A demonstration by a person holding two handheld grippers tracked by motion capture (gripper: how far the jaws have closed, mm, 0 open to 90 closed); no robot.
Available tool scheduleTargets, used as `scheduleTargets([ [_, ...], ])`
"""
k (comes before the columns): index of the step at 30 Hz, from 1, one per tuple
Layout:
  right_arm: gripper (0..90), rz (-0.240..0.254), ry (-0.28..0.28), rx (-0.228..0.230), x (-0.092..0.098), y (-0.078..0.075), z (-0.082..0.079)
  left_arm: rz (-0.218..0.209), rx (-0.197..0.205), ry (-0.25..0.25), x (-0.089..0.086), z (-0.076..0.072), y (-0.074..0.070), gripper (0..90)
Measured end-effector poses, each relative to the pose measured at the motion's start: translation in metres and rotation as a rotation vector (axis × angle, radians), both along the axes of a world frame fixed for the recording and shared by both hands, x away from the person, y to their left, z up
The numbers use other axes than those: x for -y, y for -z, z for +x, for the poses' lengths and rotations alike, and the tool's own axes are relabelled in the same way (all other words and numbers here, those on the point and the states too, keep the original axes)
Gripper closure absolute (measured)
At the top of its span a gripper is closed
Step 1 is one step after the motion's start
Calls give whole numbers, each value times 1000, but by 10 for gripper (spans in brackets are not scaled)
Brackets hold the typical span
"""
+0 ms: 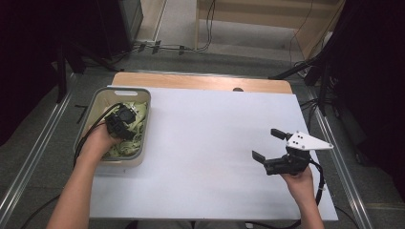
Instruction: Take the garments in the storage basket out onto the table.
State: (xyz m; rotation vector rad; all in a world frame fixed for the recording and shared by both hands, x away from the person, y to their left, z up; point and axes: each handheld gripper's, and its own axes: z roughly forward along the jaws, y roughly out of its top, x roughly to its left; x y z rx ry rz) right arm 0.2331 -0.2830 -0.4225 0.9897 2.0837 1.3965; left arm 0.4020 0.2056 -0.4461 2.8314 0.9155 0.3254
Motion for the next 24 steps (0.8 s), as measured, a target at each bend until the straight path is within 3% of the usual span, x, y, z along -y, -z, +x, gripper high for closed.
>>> scheduleTargets([
  [5,0,1,1,0,1,0,0,-21,26,10,-4,-3,-6,743],
  [13,0,3,7,-5,1,1,0,-88,90,39,-12,-13,-24,748],
  [14,0,1,7,-5,2,1,1,-118,108,41,-15,-16,-29,748],
  [15,0,1,8,-5,2,1,1,-118,108,41,-15,-16,-29,748],
  [16,0,1,8,-5,2,2,1,-153,120,47,-18,-19,-33,749],
  [19,0,2,10,-5,2,2,1,-182,123,54,-22,-21,-37,750],
  [24,0,6,11,-1,3,2,1,-273,136,81,-33,-26,-44,750],
])
